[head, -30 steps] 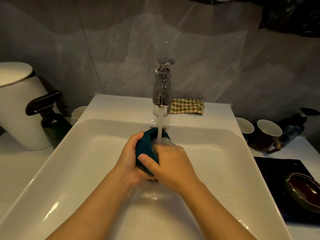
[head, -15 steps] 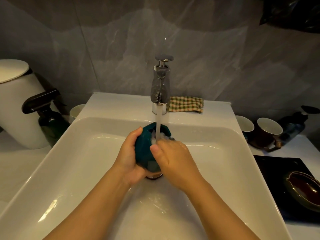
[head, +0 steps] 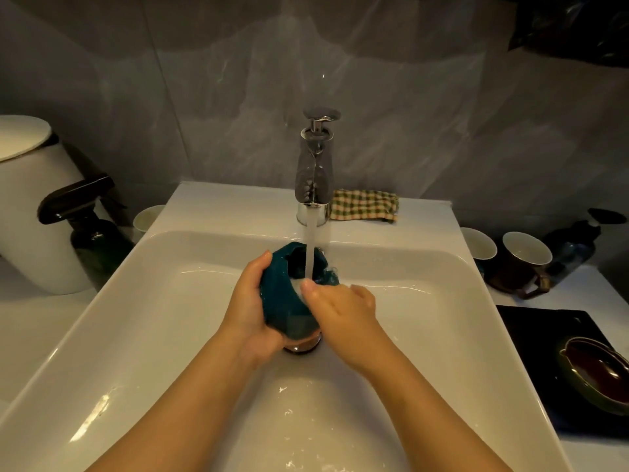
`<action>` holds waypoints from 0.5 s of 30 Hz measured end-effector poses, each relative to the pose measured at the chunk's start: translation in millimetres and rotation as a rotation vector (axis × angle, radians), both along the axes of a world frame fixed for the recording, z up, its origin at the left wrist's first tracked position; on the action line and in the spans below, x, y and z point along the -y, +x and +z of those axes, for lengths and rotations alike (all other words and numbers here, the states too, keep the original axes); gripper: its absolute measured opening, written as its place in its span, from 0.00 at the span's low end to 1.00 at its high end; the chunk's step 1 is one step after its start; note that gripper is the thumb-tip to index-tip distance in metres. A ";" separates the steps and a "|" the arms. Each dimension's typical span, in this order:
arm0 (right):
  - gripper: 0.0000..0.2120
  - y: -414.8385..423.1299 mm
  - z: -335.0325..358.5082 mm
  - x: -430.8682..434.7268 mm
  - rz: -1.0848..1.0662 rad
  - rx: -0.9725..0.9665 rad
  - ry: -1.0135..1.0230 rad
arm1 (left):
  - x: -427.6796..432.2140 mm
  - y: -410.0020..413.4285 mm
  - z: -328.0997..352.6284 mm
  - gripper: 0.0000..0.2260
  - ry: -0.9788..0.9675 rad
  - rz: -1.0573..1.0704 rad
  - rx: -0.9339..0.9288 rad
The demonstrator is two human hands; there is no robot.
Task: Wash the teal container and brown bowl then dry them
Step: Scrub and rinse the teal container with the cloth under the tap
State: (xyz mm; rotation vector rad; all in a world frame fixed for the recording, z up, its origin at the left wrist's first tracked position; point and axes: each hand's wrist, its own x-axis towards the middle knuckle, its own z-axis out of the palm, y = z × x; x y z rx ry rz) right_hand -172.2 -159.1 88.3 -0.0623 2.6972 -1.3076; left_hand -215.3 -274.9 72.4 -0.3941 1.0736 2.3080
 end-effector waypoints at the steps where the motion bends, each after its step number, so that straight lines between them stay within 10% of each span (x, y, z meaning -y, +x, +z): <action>1: 0.20 -2.0 -0.2 -1.1 0.021 -0.084 0.204 | 0.2 0.1 0.3 0.21 0.009 -0.014 0.016; 5: 0.21 -8.3 -14.9 -20.3 -0.479 -0.581 0.448 | 1.7 0.4 1.5 0.18 0.017 -0.025 0.055; 11: 0.22 -5.5 -2.5 -23.9 -0.610 0.152 -0.569 | 3.7 -1.3 7.1 0.16 0.023 0.020 0.015; 15: 0.16 -6.4 -8.2 -7.7 -0.536 0.233 -0.843 | 2.2 0.6 6.3 0.18 -0.054 0.025 -0.073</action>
